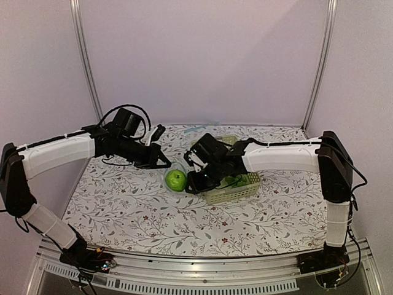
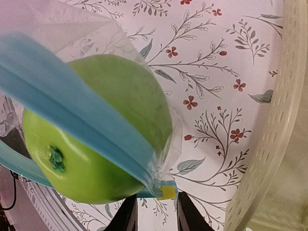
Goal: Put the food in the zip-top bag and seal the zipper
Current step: Adjust the fake fruit in the zipper food storage bag.
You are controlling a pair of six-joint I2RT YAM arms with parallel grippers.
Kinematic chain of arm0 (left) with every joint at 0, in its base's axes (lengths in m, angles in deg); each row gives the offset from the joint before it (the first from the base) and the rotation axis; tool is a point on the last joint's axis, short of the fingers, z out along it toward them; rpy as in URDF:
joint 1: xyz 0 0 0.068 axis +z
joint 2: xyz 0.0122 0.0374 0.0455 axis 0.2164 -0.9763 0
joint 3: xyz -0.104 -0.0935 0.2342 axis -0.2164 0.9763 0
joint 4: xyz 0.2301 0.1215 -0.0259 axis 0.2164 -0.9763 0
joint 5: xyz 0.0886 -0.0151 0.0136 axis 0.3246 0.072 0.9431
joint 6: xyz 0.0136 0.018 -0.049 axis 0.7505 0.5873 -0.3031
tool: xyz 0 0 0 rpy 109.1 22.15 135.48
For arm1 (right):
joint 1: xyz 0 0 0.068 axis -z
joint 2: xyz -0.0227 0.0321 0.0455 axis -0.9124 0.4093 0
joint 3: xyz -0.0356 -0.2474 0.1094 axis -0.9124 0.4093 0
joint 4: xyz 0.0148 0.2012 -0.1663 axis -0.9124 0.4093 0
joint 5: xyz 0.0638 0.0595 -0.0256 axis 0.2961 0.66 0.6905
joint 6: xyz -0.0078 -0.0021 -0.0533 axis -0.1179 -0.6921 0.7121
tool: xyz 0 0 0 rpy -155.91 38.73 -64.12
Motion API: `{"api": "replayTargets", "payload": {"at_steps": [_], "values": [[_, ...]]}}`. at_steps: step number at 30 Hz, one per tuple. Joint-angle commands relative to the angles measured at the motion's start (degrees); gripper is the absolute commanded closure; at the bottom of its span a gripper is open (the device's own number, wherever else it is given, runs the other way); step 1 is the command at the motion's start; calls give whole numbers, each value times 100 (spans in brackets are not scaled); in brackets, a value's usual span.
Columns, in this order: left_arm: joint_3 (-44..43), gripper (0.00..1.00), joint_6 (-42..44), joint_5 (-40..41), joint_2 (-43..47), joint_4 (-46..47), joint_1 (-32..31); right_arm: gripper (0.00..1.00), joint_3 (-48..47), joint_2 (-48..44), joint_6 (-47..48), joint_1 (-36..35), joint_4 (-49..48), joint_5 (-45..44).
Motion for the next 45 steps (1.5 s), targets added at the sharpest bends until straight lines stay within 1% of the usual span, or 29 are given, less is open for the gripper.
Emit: {"api": "replayTargets", "payload": {"at_steps": [1,5,12,16,18,21,25,28,30,34,40,45], "values": [[201,100,-324,-307,213,394,243,74,38,56,-82,-25,-221,148],[312,100,-465,-590,260,568,308,82,53,58,-92,-29,-254,45],[414,100,-567,-860,313,717,332,86,-40,145,-80,-25,-259,-98],[432,100,-500,-646,364,596,364,86,-16,24,-45,-29,-89,-157],[477,100,-467,-573,359,566,412,85,161,-262,-20,-29,4,-237],[535,100,-547,-889,225,732,455,81,414,-748,9,-24,185,-319],[442,100,-632,-1241,36,851,452,72,547,-1571,101,-25,595,-525],[390,100,-643,-1379,-89,879,456,69,598,-1967,142,-27,754,-453],[409,100,-637,-1504,-213,933,448,69,575,-2042,118,-46,725,-283],[449,100,-455,-1626,-460,915,449,71,480,-1857,-29,-236,448,-273],[408,100,-236,-1650,-668,845,456,74,308,-1196,-255,-364,-28,-268],[371,100,-198,-1697,-774,867,462,74,135,-686,-321,-377,-438,-147]]}}
